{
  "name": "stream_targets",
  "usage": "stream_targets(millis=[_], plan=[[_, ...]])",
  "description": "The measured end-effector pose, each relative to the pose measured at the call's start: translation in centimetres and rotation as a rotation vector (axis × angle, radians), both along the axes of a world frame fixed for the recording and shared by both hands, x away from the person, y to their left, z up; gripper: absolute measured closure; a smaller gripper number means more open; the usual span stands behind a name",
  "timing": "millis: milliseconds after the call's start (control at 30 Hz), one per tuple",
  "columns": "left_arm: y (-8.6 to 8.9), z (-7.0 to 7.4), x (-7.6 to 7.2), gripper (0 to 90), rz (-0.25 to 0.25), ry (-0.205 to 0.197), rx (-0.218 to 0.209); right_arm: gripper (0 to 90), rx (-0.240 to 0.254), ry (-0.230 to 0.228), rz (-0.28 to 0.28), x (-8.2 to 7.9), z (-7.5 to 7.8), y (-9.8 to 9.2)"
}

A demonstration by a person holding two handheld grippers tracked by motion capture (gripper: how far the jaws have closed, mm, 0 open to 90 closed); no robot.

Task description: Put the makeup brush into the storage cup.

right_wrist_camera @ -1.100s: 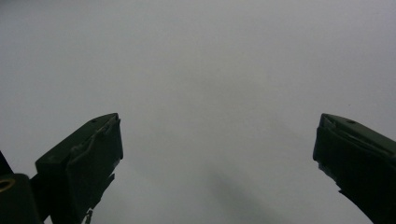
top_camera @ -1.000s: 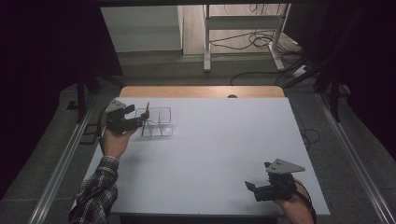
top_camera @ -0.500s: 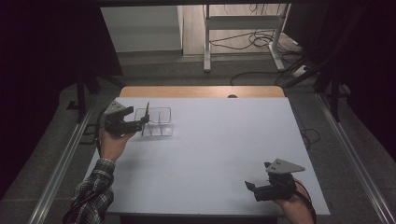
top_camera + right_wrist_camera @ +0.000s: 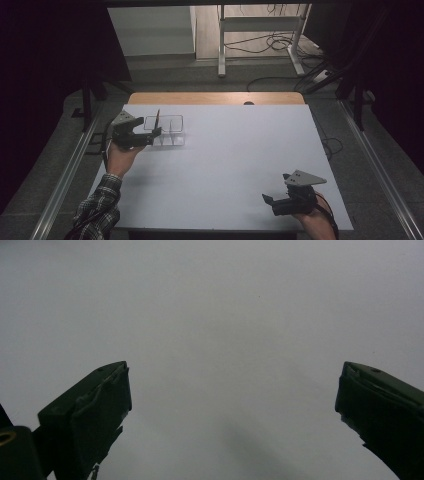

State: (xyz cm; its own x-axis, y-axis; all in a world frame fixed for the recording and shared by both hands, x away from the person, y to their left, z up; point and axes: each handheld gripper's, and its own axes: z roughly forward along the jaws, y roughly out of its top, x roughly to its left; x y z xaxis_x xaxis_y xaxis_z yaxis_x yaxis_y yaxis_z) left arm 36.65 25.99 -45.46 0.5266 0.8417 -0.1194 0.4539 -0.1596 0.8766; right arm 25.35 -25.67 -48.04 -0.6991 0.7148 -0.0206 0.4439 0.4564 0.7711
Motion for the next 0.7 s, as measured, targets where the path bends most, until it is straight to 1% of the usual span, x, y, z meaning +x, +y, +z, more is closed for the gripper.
stream_targets(millis=[133, 333, 633, 700], plan=[[-0.1, 0.0, -0.4, 11.7, -0.009, 0.006, -0.008, 1.7, -0.001, 0.0, 0.0, 0.0, 0.0, 0.0], [-0.1, -0.1, -0.9, 10.2, -0.02, 0.017, -0.003, 1.7, -0.001, 0.0, 0.0, 0.0, 0.0, 0.0], [0.0, -0.3, -2.0, 8.8, -0.031, 0.027, -0.028, 1.7, -0.002, 0.0, -0.001, 0.0, 0.0, 0.1], [0.0, -0.3, -2.2, 8.7, -0.032, 0.027, -0.027, 1.7, -0.004, -0.001, -0.001, 0.0, 0.0, 0.1]])
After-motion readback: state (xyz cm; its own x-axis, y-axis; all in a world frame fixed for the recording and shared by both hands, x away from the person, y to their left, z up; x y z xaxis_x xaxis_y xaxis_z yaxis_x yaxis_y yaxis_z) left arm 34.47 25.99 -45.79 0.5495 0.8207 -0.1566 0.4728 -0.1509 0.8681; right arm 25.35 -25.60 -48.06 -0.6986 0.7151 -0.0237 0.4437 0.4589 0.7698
